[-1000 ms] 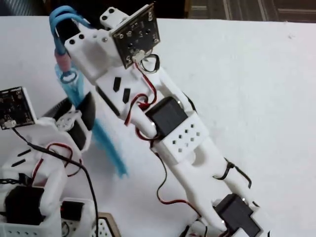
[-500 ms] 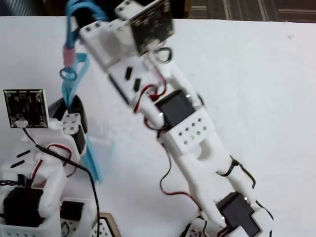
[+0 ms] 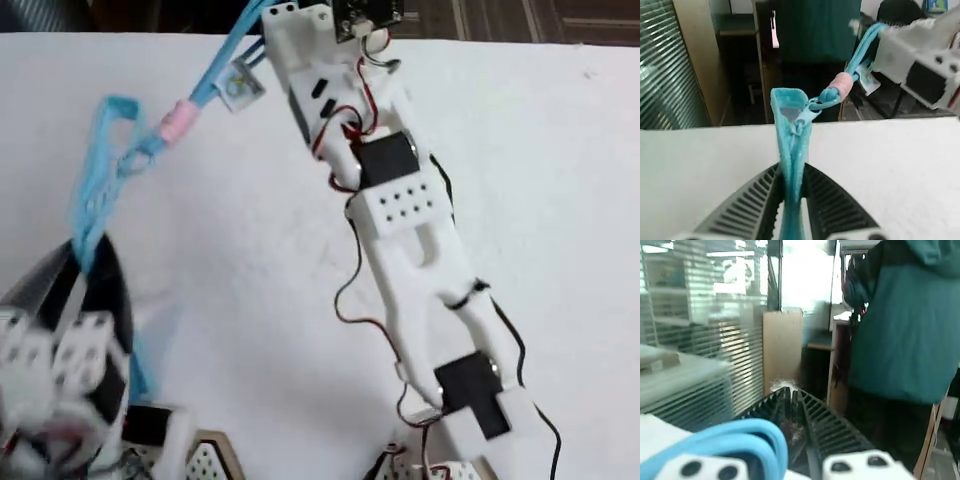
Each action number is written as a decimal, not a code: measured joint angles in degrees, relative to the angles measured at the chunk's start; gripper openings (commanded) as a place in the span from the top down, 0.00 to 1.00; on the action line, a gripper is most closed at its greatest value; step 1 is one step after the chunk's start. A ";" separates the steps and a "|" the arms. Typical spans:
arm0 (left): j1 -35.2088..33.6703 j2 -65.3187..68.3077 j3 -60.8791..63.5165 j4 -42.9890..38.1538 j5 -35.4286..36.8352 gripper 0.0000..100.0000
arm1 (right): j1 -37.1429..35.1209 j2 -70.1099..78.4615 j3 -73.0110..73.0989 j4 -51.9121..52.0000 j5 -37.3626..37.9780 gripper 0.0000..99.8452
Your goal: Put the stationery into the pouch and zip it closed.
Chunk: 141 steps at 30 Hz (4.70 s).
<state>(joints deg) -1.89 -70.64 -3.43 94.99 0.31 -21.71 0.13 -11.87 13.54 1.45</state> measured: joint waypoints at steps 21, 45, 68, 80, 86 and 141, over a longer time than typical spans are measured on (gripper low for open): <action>8.18 0.79 -9.49 6.15 0.00 0.98 | 14.07 43.60 -52.31 13.01 1.58 0.98; 8.00 -1.23 3.08 -1.76 0.00 0.98 | 12.92 54.77 -80.62 74.29 11.69 0.65; -14.68 -0.88 43.43 -26.64 -3.78 0.80 | 4.48 28.48 -49.14 86.77 12.57 0.65; -14.95 -0.44 57.05 -31.82 -8.79 0.97 | 2.99 -18.73 14.95 83.43 16.70 0.70; -14.95 -0.35 62.77 -36.22 -8.79 0.98 | 7.03 -40.62 42.02 71.21 16.70 0.99; -15.03 -31.74 100.31 -43.08 -16.44 0.98 | 13.80 -102.24 108.22 58.11 17.14 0.89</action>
<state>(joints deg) -16.92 -102.37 96.88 51.91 -16.13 -7.91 -102.11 96.35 71.65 18.59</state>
